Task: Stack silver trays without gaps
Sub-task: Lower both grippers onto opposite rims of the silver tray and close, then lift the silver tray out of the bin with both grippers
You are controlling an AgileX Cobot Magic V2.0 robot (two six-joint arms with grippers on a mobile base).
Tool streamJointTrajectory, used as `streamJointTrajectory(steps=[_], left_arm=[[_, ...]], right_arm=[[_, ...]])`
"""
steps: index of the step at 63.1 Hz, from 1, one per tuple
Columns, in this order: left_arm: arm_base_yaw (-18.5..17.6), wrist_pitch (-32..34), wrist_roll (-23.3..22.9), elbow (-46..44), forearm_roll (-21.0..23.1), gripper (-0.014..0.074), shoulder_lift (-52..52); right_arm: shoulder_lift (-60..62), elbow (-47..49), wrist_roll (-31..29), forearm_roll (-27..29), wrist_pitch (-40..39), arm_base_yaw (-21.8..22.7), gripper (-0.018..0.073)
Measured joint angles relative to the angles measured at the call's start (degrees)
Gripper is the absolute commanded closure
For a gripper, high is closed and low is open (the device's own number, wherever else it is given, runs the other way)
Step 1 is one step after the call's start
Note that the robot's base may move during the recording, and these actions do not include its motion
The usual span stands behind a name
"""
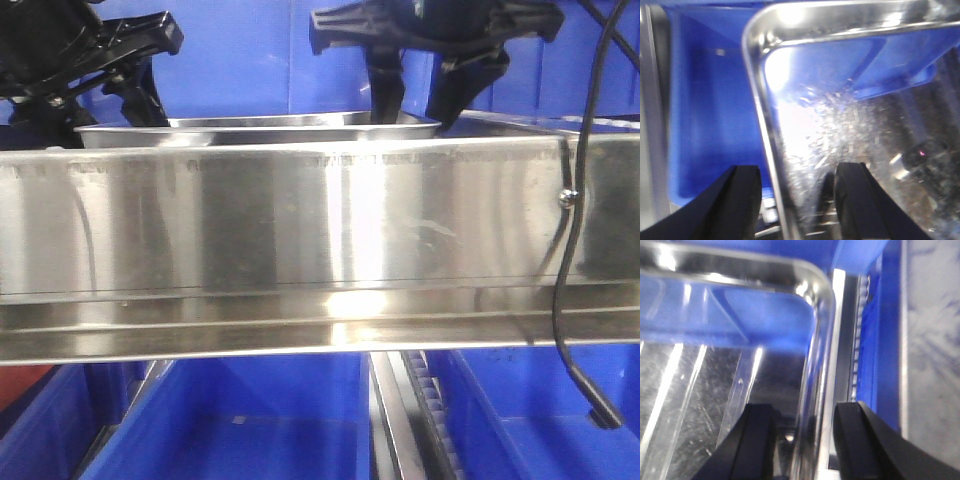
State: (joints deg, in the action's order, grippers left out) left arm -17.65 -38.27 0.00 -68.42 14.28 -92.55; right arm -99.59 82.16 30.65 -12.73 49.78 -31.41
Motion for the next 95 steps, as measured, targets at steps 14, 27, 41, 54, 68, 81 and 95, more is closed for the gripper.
streamJointTrajectory(steps=[14,27,41,54,68,81,95], left_arm=[[0.0,0.0,0.0,0.0,0.6,0.0451,-0.1],[0.0,0.2,0.0,-0.2,0.5,0.0623,-0.1],[0.0,0.5,-0.7,-0.2,0.4,0.0621,-0.1],[0.0,0.4,-1.0,-0.2,0.2,0.0621,-0.1],[0.0,-0.9,-1.2,-0.2,-0.3,0.0621,1.0],[0.0,-1.7,-1.2,0.0,-0.8,0.0621,4.6],[0.0,-1.4,-1.4,0.0,-1.3,0.0612,9.4]], right_arm=[[-0.3,0.0,0.0,0.3,0.0,0.0,0.0368],[-0.3,0.0,0.0,0.2,0.8,0.0,0.0459],[-0.5,0.0,0.1,-0.3,2.0,0.0,0.0638],[-0.9,0.5,0.6,-0.3,2.0,0.1,0.0643],[-0.5,0.5,0.6,-0.6,2.0,0.1,0.0643],[2.3,0.4,0.6,-0.4,1.8,-0.1,0.0643],[6.4,0.4,2.1,-4.0,1.0,-2.0,0.0643]])
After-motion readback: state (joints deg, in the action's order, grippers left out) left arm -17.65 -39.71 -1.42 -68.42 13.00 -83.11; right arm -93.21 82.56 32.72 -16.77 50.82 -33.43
